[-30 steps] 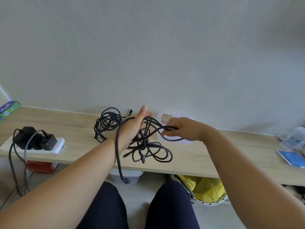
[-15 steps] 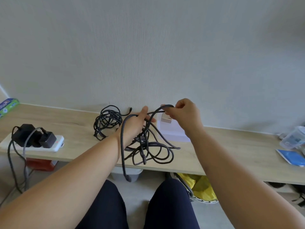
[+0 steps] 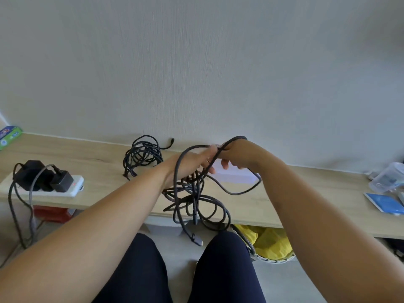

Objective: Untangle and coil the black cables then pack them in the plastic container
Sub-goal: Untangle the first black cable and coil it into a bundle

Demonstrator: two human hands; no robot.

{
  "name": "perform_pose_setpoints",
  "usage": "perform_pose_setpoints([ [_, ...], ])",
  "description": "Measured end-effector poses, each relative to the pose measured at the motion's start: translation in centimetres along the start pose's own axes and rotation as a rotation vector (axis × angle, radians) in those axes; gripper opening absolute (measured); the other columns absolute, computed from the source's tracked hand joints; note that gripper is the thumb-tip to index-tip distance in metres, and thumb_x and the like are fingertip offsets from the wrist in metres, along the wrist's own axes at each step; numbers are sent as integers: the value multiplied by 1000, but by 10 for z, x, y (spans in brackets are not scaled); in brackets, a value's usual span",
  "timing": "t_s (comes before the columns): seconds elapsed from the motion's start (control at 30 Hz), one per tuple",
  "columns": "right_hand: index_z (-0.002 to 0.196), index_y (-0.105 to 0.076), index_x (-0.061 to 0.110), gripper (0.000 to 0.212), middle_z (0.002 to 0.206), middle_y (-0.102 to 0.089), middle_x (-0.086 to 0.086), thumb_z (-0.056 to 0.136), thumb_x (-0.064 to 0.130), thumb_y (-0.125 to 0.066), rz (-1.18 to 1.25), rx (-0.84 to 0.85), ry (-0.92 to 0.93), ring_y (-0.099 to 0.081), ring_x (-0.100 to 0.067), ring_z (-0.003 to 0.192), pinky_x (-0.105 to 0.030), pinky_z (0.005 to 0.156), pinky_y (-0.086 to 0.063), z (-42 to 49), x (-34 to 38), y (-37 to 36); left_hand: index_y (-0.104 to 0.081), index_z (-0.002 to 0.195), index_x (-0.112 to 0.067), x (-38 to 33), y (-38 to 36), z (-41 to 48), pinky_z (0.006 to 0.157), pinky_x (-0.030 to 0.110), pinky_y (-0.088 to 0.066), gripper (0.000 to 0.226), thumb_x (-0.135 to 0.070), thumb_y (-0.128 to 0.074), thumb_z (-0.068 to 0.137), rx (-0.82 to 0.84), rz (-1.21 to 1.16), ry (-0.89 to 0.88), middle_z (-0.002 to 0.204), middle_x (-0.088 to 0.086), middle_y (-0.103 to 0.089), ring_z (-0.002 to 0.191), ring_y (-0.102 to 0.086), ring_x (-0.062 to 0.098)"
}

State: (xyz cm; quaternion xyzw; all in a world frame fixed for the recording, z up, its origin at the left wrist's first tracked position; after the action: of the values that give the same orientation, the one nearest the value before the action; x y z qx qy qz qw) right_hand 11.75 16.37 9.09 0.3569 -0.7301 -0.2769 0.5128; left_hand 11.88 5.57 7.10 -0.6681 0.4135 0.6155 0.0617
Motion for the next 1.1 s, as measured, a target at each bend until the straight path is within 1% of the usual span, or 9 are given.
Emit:
perform_pose_setpoints([
  [0.1,85,-71,15,42,60,-47,1,84,55,-58,60,56,-14,-32,-18,55,-27,52,-30,6,-12,3,-74,79,-33,5,1,2,88,27,-36,23,-54,-63,80,42,86,-6,106,-13,-65,102,-55,6],
  [0.2,95,-69,28,28,59,-38,0,93,49,-49,186,195,53,-25,-15,54,-25,52,-25,-1,-12,-2,-71,76,-23,9,18,2,81,25,-34,29,-46,-59,88,-70,-120,-20,101,-11,-64,96,-54,5],
  [0.37,105,-68,27,44,56,-29,0,99,50,-31,251,283,66,-18,-14,52,-22,49,-21,-2,-27,-12,-66,67,-24,22,34,3,81,34,-41,31,-50,-60,84,-196,-425,-59,79,-10,-56,82,-50,14],
  [0.47,99,-70,14,51,51,-41,2,99,48,-33,417,165,-42,-24,-12,46,-20,47,-24,6,-54,-3,-62,67,-20,39,41,4,67,27,-39,30,-44,-62,85,-243,-705,-22,81,-4,-46,73,-44,12],
  [0.67,86,-62,4,47,45,-46,-1,102,38,-34,954,-291,-401,-31,-8,31,-17,35,-28,0,-153,8,-64,63,-22,89,81,0,72,28,-42,24,-45,-71,68,-543,-1124,86,72,-7,-50,70,-47,9],
  [0.9,102,-63,4,48,62,-56,-8,102,40,-31,669,-118,-399,-36,-14,44,-22,43,-31,6,-137,-43,-63,68,-22,66,68,5,65,34,-38,34,-45,-54,92,-453,-576,114,72,-3,-42,66,-43,13],
  [1.0,116,-55,5,43,81,-65,-9,102,38,-31,476,-87,-368,-53,-19,53,-26,51,-39,13,-117,-45,-64,65,-27,56,67,6,70,36,-39,38,-47,-50,93,-473,-515,46,77,-3,-47,72,-45,14],
  [1.07,138,-36,1,50,123,-56,-16,100,34,-38,202,-127,-363,-62,-31,99,-37,81,-51,17,-114,-34,-67,61,-31,53,72,5,74,37,-39,41,-50,-49,92,-504,-518,23,81,-2,-51,78,-48,15],
  [1.1,147,-20,2,62,145,-37,-17,99,36,-41,57,-189,-351,-45,-34,126,-40,100,-41,19,-113,-23,-68,61,-33,51,75,4,73,36,-39,42,-52,-48,92,-515,-536,11,80,-2,-52,77,-48,15],
])
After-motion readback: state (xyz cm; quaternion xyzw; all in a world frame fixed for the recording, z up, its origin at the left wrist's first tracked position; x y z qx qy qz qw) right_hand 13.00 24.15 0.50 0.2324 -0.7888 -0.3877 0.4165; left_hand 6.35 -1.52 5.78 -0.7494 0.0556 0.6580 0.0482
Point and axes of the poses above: each hand's wrist, its own z-axis towards the middle knuckle, its own y-axis out of the back of the hand, x = y × z, the point moved 10 cm from there along z, towards the middle knuckle
